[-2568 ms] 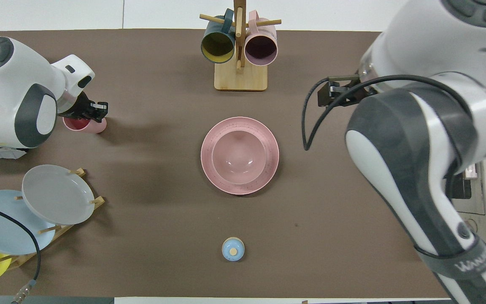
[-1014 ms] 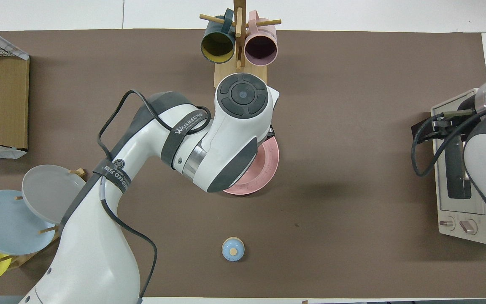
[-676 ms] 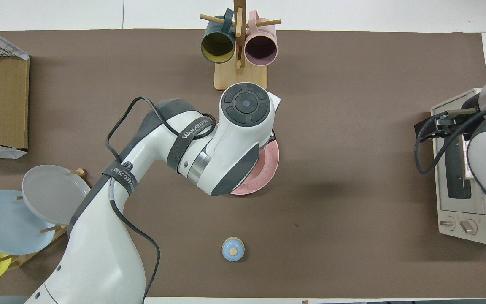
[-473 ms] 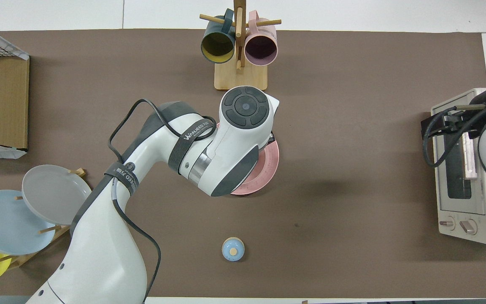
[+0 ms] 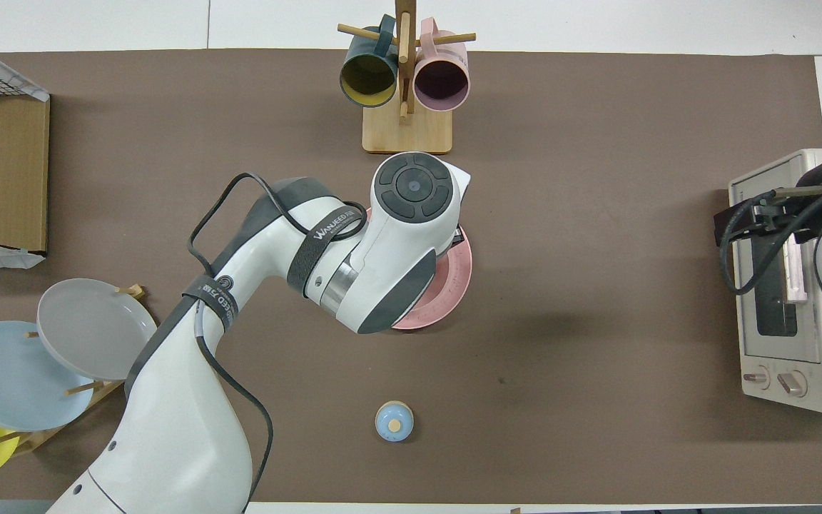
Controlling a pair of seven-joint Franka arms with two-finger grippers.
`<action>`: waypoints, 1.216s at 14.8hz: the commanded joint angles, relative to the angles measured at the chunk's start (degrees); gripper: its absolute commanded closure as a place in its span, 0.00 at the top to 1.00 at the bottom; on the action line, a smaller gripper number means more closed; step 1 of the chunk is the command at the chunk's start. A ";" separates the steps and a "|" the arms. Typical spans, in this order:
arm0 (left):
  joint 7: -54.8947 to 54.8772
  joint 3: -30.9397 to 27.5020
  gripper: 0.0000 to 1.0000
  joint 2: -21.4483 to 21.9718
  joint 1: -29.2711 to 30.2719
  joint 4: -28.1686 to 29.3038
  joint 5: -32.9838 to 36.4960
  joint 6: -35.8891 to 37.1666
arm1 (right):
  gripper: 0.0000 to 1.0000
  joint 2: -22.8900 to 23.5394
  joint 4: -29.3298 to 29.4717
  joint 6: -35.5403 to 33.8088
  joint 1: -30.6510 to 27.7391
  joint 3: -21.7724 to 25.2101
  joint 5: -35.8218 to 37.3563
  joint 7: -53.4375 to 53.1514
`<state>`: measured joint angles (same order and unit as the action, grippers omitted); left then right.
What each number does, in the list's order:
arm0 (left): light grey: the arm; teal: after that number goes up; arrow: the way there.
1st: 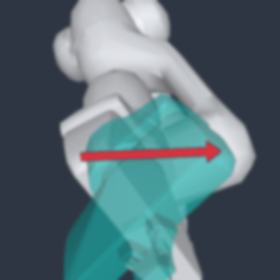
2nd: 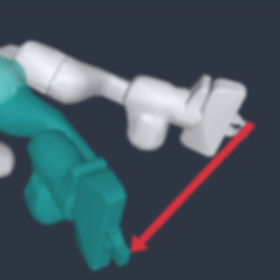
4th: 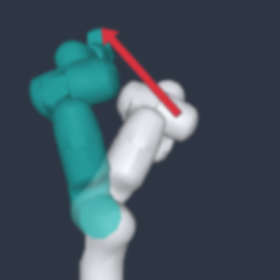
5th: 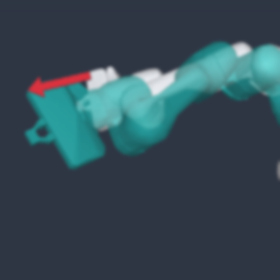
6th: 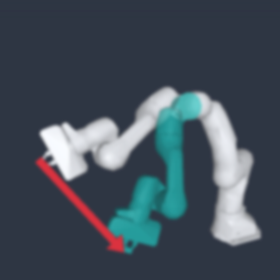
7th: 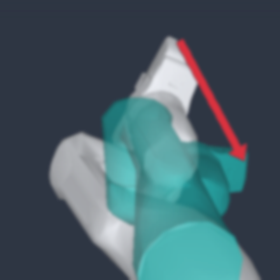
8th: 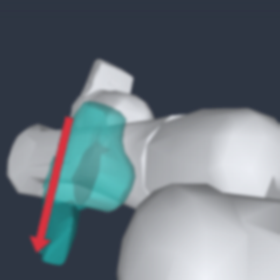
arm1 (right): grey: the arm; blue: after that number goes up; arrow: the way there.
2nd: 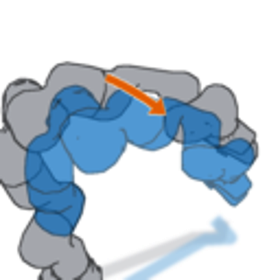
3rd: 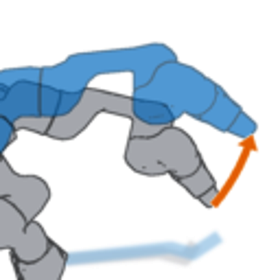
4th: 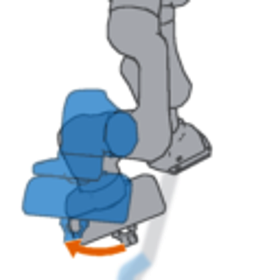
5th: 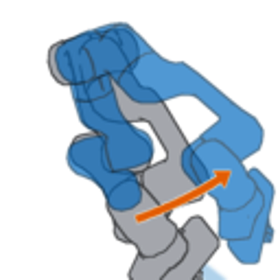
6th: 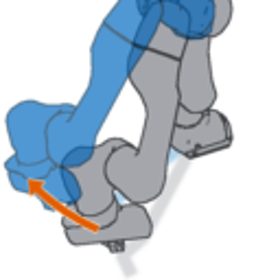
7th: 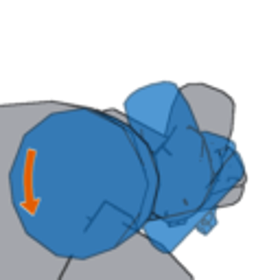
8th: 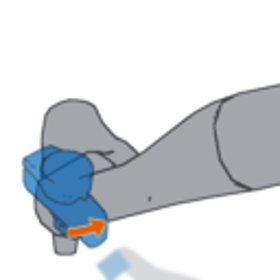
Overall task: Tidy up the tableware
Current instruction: 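Carry the pink cup with the left gripper over the bowl, then release the pink cup into the bowl and lift the left gripper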
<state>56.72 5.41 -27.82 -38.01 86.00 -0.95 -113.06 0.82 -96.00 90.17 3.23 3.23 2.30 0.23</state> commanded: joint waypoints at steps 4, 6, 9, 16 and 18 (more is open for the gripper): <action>-0.11 -0.93 1.00 0.83 -0.14 0.22 -0.45 -0.06 | 1.00 -1.26 -1.20 2.02 -2.34 -0.95 -1.34 2.85; -2.38 -1.02 1.00 4.33 1.26 -0.65 -0.71 5.53 | 1.00 -1.17 -1.20 3.09 -3.39 -1.73 -1.34 3.64; -6.87 -1.02 1.00 11.62 6.61 -1.10 -1.68 13.28 | 1.00 -1.25 -1.20 2.82 -5.07 -3.85 -1.34 3.55; -34.23 -1.63 1.00 26.49 25.93 -0.57 -2.30 28.75 | 1.00 -0.90 0.90 1.77 -3.67 -1.66 -1.86 2.16; -43.93 -1.55 1.00 27.73 31.92 -0.31 -2.30 30.70 | 1.00 -0.82 1.70 1.24 -1.13 2.63 -1.95 1.53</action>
<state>21.20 3.32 -1.84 -11.00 83.36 -1.97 -83.83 0.42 -95.08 92.17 0.22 2.41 2.20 2.00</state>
